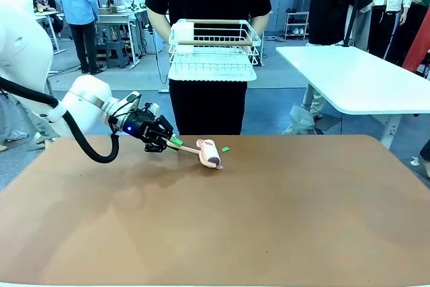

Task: Clean the table.
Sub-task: Clean the table with the Lint Roller when the human lifts the Dish drying rack.

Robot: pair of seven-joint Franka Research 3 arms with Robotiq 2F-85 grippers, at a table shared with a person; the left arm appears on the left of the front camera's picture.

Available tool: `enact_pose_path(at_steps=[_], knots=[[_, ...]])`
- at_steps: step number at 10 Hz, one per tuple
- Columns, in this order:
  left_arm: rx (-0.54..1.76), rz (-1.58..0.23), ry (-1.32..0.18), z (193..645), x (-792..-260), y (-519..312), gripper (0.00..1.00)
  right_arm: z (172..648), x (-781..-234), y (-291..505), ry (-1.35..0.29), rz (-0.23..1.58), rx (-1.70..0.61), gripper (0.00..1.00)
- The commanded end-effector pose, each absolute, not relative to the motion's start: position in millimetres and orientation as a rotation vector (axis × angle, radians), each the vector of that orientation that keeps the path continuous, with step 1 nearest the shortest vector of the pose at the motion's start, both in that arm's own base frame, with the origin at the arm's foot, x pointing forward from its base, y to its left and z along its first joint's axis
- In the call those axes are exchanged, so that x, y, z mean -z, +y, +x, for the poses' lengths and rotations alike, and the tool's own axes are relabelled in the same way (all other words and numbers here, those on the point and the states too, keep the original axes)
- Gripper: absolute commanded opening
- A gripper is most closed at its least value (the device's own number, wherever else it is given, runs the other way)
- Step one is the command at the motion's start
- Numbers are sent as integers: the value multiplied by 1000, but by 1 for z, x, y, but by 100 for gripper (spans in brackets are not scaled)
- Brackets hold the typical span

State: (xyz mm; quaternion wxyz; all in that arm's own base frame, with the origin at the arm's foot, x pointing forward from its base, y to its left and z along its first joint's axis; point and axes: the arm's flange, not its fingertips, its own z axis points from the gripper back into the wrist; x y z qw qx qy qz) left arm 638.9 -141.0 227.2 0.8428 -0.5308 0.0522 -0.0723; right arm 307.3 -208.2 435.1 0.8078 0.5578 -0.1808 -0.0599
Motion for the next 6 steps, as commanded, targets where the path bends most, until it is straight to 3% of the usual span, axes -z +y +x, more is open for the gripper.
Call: enact_pose_path(at_steps=[1,6], knots=[[187,-1103,167,633,-206,-158,22,306,-439,-208,-397,1202,118,100],[216,-1137,223,647,-202,-187,22,306,-439,-208,-397,1202,118,100]])
